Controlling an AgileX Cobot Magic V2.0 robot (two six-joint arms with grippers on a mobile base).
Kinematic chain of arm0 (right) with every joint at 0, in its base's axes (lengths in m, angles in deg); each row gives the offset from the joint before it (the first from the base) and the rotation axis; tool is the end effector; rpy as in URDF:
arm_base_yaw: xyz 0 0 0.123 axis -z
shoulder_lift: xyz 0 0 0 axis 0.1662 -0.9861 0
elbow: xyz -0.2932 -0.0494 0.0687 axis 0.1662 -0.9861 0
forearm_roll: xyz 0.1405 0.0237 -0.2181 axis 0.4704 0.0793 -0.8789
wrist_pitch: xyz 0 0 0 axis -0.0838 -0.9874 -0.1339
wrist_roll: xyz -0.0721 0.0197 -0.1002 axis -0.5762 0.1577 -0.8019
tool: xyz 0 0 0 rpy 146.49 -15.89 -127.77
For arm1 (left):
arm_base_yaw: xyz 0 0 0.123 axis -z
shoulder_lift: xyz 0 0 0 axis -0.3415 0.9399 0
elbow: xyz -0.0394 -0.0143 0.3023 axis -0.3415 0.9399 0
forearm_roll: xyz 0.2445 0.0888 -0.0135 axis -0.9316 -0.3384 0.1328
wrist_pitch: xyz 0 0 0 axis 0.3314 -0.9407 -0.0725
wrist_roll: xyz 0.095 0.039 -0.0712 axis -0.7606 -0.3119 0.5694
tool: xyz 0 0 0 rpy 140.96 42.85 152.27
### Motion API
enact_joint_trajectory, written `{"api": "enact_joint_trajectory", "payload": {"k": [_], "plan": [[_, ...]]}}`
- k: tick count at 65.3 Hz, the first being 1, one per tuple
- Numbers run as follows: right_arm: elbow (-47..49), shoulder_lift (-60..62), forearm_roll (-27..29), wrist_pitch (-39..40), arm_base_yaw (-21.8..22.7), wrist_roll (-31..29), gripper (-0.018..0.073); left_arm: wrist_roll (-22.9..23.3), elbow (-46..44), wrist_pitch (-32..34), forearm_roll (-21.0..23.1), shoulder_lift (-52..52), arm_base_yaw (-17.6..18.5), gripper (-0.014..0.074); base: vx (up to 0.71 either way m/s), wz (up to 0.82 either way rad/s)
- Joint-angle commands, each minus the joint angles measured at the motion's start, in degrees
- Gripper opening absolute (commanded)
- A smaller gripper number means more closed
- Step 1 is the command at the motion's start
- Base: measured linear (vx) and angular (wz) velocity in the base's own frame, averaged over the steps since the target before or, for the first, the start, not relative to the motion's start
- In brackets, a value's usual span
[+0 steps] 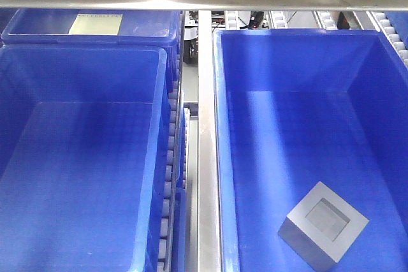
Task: Sort gray base to blue bin
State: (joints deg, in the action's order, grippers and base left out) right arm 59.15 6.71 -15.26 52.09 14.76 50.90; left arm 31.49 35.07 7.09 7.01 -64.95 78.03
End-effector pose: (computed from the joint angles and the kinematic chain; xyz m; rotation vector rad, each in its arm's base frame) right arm 0.0777 -0.0066 0.1819 0.1059 1.6907 -0.0366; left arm 0.0329 -0.0567 0.3356 0.7272 1.4254 -0.8814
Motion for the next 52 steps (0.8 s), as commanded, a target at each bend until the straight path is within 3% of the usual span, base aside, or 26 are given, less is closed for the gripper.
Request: {"api": "enact_joint_trajectory", "payload": {"k": [1, 13, 22, 39, 52], "plan": [[-0.1, 0.1, -0.4, 3.0, 0.0, -0.4, -0.0005, -0.5, -1.4, 3.8, 0.8, 0.7, 0.2, -0.0007, 0.0, 0.0], [-0.1, 0.1, -0.4, 3.0, 0.0, -0.4, -0.0005, -0.5, -1.4, 3.6, 0.2, 0.7, -0.5, -0.0007, 0.0, 0.0], [-0.1, 0.1, -0.4, 3.0, 0.0, -0.4, -0.0005, -0.6, 0.9, 4.2, -2.1, 0.5, -7.6, -0.0007, 0.0, 0.0], [-0.1, 0.1, -0.4, 3.0, 0.0, -0.4, -0.0005, -3.6, 10.7, 4.4, -2.8, -4.9, -30.6, -0.0007, 0.0, 0.0], [-0.1, 0.1, -0.4, 3.0, 0.0, -0.4, -0.0005, -3.6, 15.1, 4.7, -2.8, -11.4, -45.6, -0.0007, 0.0, 0.0]]}}
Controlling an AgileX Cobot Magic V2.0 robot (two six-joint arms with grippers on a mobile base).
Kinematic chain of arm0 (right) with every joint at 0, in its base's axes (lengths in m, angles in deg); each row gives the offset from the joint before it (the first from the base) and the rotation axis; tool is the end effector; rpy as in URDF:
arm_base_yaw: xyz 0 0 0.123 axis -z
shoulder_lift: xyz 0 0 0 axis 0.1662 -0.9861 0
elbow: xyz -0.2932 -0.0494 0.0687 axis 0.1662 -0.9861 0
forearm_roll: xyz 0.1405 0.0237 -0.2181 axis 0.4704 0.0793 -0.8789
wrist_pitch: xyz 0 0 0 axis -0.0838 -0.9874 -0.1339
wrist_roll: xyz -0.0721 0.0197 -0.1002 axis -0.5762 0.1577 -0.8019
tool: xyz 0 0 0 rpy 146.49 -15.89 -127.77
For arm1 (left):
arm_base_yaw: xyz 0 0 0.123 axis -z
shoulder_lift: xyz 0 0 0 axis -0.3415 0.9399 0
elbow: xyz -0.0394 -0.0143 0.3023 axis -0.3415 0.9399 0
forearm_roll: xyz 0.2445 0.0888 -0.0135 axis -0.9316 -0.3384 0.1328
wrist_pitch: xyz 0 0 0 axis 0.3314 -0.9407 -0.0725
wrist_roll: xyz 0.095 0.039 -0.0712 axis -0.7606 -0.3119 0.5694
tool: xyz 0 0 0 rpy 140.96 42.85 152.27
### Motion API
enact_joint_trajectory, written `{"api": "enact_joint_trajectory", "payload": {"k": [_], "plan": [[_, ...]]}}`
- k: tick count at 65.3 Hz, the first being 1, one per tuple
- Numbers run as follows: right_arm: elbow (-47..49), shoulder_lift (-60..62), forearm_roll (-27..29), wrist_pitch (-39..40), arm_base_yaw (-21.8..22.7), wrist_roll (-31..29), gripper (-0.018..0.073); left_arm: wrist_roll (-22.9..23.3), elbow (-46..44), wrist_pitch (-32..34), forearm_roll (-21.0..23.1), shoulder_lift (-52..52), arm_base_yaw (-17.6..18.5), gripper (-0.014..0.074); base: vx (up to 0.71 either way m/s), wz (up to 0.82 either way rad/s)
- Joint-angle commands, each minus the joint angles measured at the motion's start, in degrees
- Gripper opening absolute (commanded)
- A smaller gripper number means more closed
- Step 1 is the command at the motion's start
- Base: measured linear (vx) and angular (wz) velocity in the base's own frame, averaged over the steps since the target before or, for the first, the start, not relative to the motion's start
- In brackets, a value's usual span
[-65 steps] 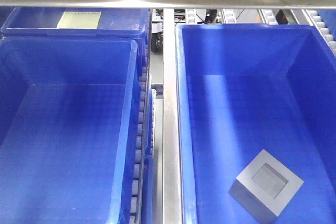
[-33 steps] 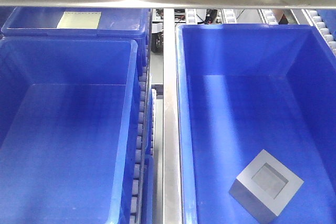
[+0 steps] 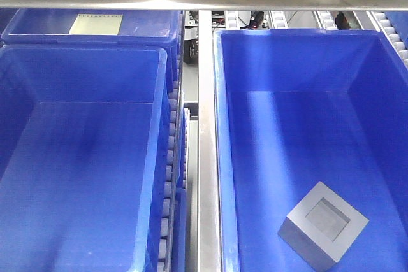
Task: Sort gray base to blue bin
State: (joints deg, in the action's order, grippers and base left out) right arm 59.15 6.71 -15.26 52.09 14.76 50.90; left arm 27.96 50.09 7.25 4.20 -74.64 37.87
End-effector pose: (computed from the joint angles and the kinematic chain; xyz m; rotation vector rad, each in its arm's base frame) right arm 0.0777 -0.0066 0.1819 0.1059 1.6907 -0.0366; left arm 0.0613 -0.0198 0.2519 0.2696 1.6052 -0.2251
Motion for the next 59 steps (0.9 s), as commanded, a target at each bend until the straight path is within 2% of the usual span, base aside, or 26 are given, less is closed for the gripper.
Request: {"api": "enact_joint_trajectory", "payload": {"k": [1, 11, 19, 26, 33, 59], "plan": [[-0.1, 0.1, -0.4, 3.0, 0.0, -0.4, -0.0005, 0.0, 0.3, 4.7, 0.0, -1.9, -6.4, -0.0007, 0.0, 0.0], [-0.1, 0.1, -0.4, 3.0, 0.0, -0.4, -0.0005, 0.0, 4.3, 9.8, 0.0, -1.7, -15.0, -0.0007, 0.0, 0.0], [-0.1, 0.1, -0.4, 3.0, 0.0, -0.4, -0.0005, 0.0, 8.1, 16.1, 0.0, -1.7, -17.8, -0.0007, 0.0, 0.0], [-0.1, 0.1, -0.4, 3.0, 0.0, -0.4, -0.0005, 0.0, 11.5, 19.9, 0.0, -1.7, -18.3, -0.0007, 0.0, 0.0], [-0.1, 0.1, -0.4, 3.0, 0.0, -0.4, -0.0005, 0.0, 12.4, 17.6, 0.0, -1.7, -18.3, -0.0007, 0.0, 0.0], [-0.1, 0.1, -0.4, 3.0, 0.0, -0.4, -0.0005, 0.0, 12.4, 16.3, 0.0, -1.7, -18.3, -0.0007, 0.0, 0.0]]}}
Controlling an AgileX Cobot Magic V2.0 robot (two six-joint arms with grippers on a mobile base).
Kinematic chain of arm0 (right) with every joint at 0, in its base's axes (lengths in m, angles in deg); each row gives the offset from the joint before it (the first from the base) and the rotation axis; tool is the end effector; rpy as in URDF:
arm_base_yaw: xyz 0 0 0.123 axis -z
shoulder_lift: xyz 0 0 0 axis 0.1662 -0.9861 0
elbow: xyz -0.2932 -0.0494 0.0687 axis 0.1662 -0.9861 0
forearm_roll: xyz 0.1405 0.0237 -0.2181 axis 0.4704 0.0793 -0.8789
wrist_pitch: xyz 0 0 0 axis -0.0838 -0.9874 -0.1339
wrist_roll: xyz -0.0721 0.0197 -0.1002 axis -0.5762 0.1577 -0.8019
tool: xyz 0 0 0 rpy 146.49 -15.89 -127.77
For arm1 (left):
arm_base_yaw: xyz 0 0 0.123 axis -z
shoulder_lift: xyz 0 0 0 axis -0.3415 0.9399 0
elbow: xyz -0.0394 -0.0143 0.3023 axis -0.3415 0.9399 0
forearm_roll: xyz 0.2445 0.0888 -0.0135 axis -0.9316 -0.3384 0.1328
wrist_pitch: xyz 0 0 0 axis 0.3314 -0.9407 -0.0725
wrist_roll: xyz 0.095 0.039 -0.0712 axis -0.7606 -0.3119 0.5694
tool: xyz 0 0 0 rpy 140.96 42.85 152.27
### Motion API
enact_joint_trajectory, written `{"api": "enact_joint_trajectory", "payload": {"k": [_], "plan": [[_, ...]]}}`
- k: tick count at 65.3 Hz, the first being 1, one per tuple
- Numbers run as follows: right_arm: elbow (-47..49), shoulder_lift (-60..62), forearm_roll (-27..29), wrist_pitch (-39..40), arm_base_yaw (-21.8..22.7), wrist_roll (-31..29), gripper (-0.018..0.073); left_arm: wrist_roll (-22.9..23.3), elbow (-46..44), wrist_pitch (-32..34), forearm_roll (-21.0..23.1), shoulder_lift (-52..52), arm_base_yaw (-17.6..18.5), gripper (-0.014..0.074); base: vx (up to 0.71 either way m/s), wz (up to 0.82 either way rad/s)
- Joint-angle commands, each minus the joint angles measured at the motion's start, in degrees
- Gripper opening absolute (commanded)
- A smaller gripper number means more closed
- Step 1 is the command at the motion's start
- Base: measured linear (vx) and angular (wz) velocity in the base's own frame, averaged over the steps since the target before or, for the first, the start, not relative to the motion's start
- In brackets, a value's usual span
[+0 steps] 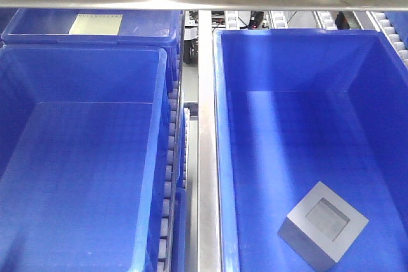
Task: Sort gray base to blue bin
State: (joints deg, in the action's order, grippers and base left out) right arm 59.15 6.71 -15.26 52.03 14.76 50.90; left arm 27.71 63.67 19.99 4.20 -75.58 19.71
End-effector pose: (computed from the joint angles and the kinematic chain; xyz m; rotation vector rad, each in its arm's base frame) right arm 0.0777 -0.0066 0.1818 0.1059 1.6918 -0.0366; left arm 0.0789 0.0004 0.1918 0.0164 1.6212 0.0223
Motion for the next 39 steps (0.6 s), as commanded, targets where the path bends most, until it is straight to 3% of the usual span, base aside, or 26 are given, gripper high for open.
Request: {"api": "enact_joint_trajectory", "payload": {"k": [1, 39], "plan": [[-0.1, 0.1, -0.4, 3.0, 0.0, -0.4, -0.0005, 0.2, -1.1, 3.5, 0.0, -0.8, -0.1, -0.0007, 0.0, 0.0], [-0.1, 0.1, -0.4, 3.0, 0.0, -0.4, -0.0005, 0.2, -1.2, 3.6, 0.0, -0.7, -0.1, -0.0007, 0.0, 0.0]]}}
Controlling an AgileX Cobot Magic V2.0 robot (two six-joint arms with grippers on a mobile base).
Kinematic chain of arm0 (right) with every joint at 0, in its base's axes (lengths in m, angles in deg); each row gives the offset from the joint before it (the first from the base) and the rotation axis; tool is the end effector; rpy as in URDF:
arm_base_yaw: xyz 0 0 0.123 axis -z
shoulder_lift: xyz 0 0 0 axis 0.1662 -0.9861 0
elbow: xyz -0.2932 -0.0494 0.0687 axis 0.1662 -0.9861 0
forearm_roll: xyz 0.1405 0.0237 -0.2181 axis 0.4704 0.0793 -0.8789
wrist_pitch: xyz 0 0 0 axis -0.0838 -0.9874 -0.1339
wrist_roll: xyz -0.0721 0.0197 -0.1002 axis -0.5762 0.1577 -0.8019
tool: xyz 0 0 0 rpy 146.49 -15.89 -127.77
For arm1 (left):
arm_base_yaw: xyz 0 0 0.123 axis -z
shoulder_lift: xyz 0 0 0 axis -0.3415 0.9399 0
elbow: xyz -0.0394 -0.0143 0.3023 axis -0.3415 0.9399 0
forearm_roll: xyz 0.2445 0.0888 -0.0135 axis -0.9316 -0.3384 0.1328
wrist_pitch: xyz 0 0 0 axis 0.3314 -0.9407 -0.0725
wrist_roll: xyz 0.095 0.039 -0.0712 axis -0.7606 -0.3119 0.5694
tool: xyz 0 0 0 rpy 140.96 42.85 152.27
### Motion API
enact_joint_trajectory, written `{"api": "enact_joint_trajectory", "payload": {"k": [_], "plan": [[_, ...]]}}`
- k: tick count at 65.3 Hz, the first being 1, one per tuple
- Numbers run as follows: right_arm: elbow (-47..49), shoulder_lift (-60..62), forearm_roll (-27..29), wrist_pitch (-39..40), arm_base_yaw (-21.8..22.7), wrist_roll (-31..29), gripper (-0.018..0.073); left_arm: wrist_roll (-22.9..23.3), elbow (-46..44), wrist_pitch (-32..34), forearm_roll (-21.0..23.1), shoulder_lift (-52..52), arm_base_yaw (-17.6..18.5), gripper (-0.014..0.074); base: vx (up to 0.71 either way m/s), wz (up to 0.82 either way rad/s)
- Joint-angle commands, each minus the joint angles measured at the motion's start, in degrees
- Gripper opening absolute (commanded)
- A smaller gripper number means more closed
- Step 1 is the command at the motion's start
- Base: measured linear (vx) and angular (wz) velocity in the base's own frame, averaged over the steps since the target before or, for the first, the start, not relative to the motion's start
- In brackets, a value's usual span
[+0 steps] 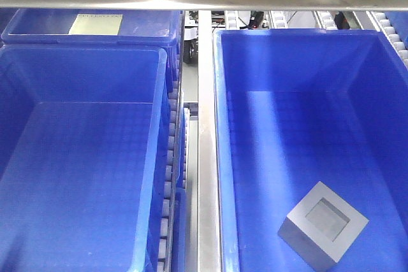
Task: Sort gray base to blue bin
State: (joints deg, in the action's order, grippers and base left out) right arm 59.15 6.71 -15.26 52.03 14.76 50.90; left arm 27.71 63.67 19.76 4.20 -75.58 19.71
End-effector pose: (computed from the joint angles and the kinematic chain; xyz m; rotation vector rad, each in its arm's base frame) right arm 0.0777 -0.0066 0.1818 0.1059 1.6918 -0.0366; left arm 0.0789 0.0004 0.1913 0.0164 1.6252 0.0222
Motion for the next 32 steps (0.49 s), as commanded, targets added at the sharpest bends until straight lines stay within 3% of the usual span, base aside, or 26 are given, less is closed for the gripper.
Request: {"api": "enact_joint_trajectory", "payload": {"k": [1, 32], "plan": [[-0.1, 0.1, -0.4, 3.0, 0.0, -0.4, -0.0005, 0.2, -1.2, 3.9, 0.0, -0.7, -0.1, -0.0007, 0.0, 0.0], [-0.1, 0.1, -0.4, 3.0, 0.0, -0.4, -0.0005, 0.2, -1.2, 3.9, 0.0, -0.7, -0.1, -0.0007, 0.0, 0.0]]}}
